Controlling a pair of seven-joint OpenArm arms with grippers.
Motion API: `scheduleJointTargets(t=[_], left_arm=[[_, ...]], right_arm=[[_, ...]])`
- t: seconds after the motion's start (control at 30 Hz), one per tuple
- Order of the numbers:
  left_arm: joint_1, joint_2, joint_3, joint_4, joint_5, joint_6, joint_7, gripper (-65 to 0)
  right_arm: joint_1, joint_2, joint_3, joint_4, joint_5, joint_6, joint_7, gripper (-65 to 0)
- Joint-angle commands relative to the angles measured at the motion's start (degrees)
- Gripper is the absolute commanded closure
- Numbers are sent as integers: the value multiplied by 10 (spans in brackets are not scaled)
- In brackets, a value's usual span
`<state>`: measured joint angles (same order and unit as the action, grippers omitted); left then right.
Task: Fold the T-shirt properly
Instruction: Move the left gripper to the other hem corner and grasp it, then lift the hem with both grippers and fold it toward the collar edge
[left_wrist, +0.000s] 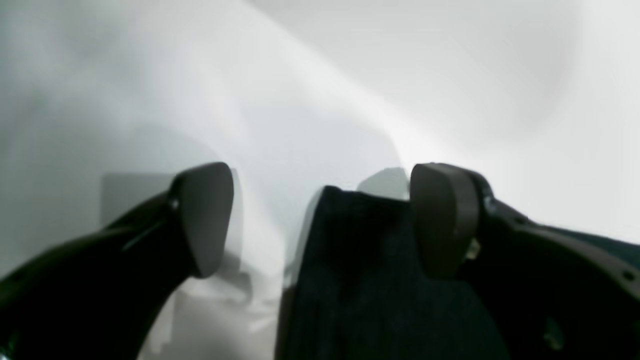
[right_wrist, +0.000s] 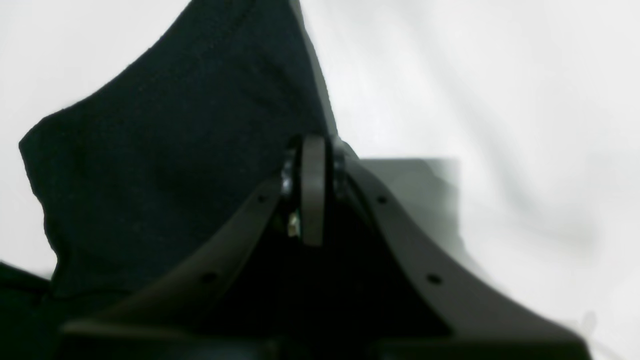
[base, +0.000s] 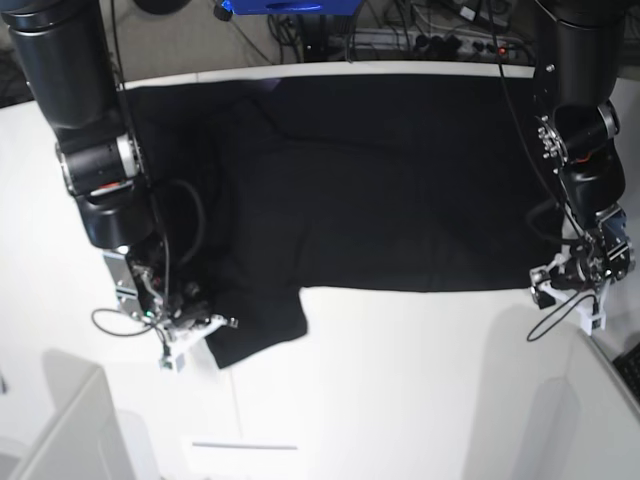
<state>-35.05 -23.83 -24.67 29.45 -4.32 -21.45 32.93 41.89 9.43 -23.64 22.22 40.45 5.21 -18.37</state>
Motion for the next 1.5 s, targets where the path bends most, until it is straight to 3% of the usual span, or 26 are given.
scheduleJointTargets(t=[0.0, 0.3, 0.4, 0.67, 0.73, 0.97, 1.23, 1.37, 1.47], left_arm=[[-10, -4, 0, 2, 4, -2, 16, -523], [-3, 14, 1, 2, 5, -2, 16, -512], [5, 15, 1, 2, 0, -2, 16, -400], [12, 15, 1, 3, -1, -2, 16, 0], [12, 14, 1, 3, -1, -4, 16, 0], [33, 13, 0, 32, -1, -70, 19, 0], [95, 21, -5, 210, -2, -73, 77, 0], [119, 23, -5, 268, -2, -73, 102, 0], [128, 30, -6, 294, -11, -73, 118, 0]], right_arm=[[16, 4, 1, 4, -1, 0, -8, 0], [16, 4, 1, 4, -1, 0, -8, 0], [16, 4, 1, 4, -1, 0, -8, 0], [15, 4, 2, 4, 2, 0, -8, 0], [15, 4, 2, 4, 2, 0, -8, 0], [15, 6, 2, 8, -1, 0, -7, 0], [-23, 44, 2, 111, 1, -2, -8, 0], [-54, 56, 2, 175, 1, -50, -10, 0], [-71, 64, 2, 214, 1, -57, -10, 0]])
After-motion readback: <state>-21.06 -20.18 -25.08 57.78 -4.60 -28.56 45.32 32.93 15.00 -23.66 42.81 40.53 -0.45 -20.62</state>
